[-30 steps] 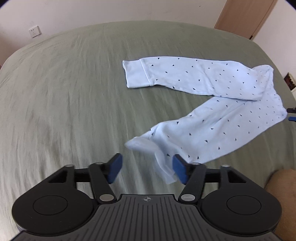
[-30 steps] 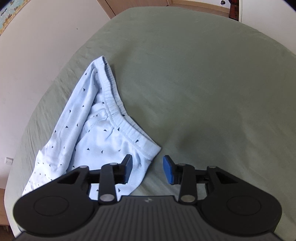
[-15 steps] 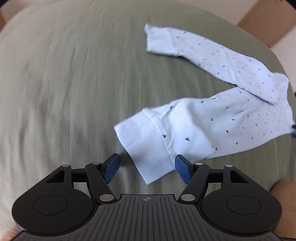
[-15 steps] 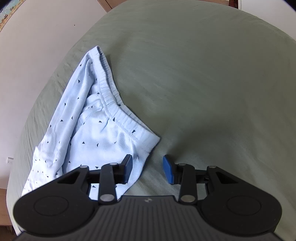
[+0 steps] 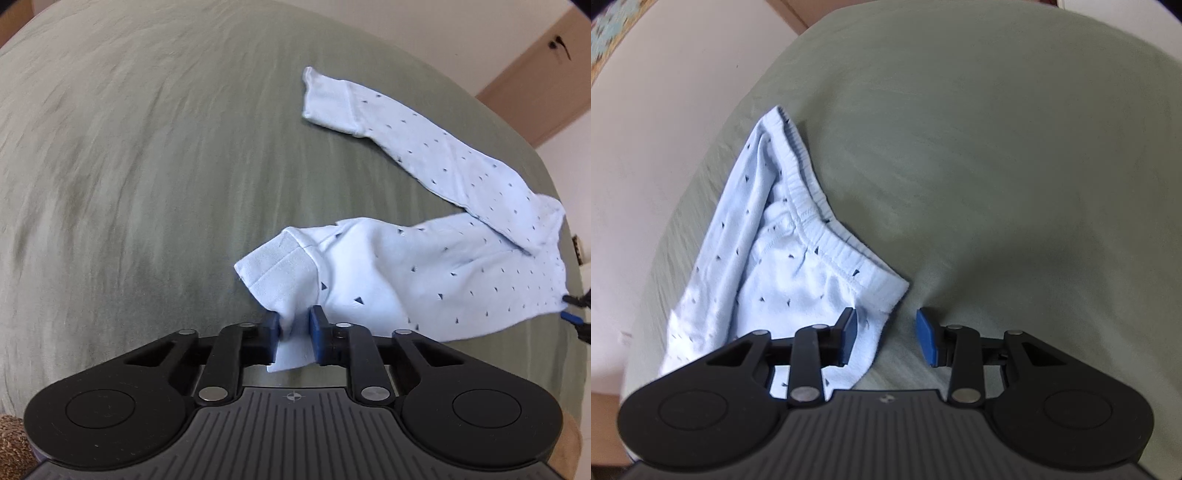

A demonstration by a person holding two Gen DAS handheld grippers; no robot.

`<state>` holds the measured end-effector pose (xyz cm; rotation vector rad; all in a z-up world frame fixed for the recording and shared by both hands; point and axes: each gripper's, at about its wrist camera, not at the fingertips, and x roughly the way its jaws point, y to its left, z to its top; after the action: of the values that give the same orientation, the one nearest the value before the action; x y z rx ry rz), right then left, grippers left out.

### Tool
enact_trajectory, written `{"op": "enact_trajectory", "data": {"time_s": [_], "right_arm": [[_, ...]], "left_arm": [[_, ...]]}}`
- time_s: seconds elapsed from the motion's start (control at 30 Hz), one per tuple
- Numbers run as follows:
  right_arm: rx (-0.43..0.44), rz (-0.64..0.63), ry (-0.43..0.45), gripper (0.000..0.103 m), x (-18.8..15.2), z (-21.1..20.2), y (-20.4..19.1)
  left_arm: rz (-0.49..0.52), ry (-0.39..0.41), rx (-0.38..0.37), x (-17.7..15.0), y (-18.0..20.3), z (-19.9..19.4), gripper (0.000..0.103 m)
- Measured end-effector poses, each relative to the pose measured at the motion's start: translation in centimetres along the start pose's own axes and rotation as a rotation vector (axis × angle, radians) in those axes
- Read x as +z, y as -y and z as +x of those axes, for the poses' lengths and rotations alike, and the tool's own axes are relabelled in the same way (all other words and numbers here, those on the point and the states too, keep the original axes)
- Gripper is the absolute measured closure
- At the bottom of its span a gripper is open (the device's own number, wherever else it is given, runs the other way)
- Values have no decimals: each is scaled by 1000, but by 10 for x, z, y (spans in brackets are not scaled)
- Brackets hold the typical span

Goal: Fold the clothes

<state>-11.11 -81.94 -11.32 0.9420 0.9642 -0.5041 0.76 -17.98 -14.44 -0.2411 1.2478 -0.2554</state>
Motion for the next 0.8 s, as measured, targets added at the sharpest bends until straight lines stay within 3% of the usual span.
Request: {"op": "enact_trajectory", "data": {"time_s": [0.07,0.27,0.33,0.53,0.67,0.73,0.77,0.8], "right_arm": [[18,14,-4,93,0,1,1],[-15,-37,32,98,1,-9,-10],[-47,-81,42,98,4,-20,-18],[-154,-217,65,98,1,-23,-37],[-203,-234,39,92,-5,-5,-38],[-215,-228,31,80,-8,0,-38],[-215,-224,30,78,-8,0,-37],[-207,-224,33,77,-7,-4,-37]], "left_arm": [[31,-8,-3,5,2,-8,91],[152,-12,46,20,-2,-38,91],[183,-47,55,25,-3,-38,91],[287,-116,129,25,8,-10,90],[315,-119,198,25,11,11,76],[296,-118,209,27,8,8,64],[286,-114,216,29,5,4,53],[277,-110,221,31,3,0,49]]}}
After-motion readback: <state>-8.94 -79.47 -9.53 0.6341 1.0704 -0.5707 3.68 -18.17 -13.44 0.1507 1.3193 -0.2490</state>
